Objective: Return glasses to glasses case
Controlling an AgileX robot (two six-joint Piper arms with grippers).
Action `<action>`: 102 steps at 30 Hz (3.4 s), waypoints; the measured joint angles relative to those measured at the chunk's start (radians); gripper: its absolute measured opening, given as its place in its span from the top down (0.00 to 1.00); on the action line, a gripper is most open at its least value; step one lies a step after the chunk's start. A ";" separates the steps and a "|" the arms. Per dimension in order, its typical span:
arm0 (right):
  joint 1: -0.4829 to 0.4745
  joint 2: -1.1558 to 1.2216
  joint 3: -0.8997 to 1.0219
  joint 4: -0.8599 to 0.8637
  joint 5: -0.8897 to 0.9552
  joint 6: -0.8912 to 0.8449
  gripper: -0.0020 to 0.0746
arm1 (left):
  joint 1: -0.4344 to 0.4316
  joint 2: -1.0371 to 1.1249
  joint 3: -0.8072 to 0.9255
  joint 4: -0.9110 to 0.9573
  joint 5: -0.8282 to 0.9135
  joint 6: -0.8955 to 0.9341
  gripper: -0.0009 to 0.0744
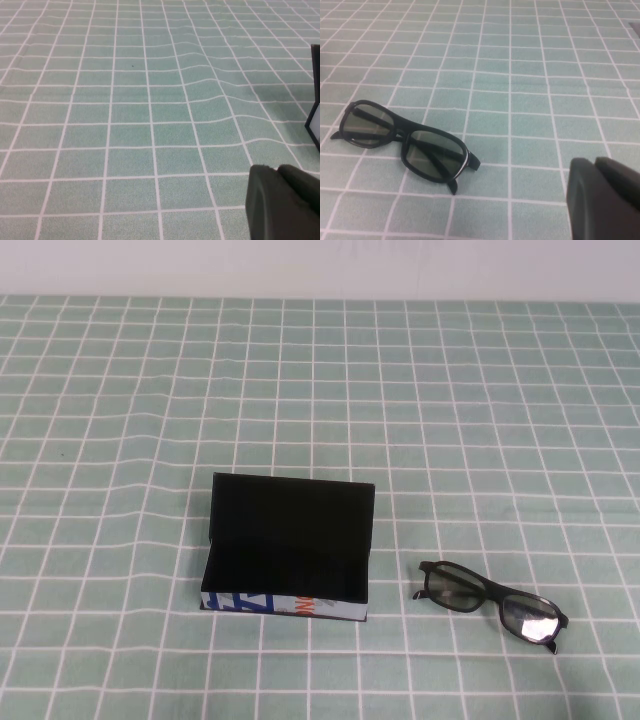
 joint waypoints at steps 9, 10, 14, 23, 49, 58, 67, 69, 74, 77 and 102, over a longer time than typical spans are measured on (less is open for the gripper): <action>0.000 0.000 0.000 0.002 0.000 0.000 0.99 | 0.000 0.000 0.000 0.000 0.000 0.000 0.99; 0.000 0.000 0.000 0.002 0.000 0.000 0.99 | 0.000 0.000 0.000 0.000 0.000 0.000 0.99; 0.000 0.000 0.000 0.002 0.000 0.000 0.99 | 0.000 0.000 0.000 0.000 0.000 0.000 0.99; 0.000 0.000 0.000 0.002 0.000 0.000 0.99 | 0.000 0.000 0.000 0.000 0.000 0.000 0.99; 0.000 0.000 0.001 0.002 -0.395 0.000 0.99 | 0.000 0.000 0.000 0.000 0.000 0.000 0.99; 0.000 0.000 0.001 0.004 -0.776 0.000 0.99 | 0.000 0.000 0.000 0.000 0.000 0.000 0.99; 0.000 0.000 0.001 0.008 -1.079 0.120 0.99 | 0.000 0.000 0.000 0.000 0.000 0.000 0.99; 0.000 -0.001 0.001 0.010 -1.190 0.167 0.99 | 0.000 0.000 0.000 0.000 0.000 0.000 0.99; 0.000 -0.007 -0.036 0.017 -1.266 0.207 0.99 | 0.000 0.000 0.000 0.000 0.000 0.000 0.99; 0.000 -0.007 -0.145 0.017 -1.147 0.210 0.99 | 0.000 0.000 0.000 0.000 0.000 0.000 0.99; 0.000 0.662 -1.085 -0.037 0.269 0.211 0.99 | 0.000 0.000 0.000 0.000 0.000 0.000 0.99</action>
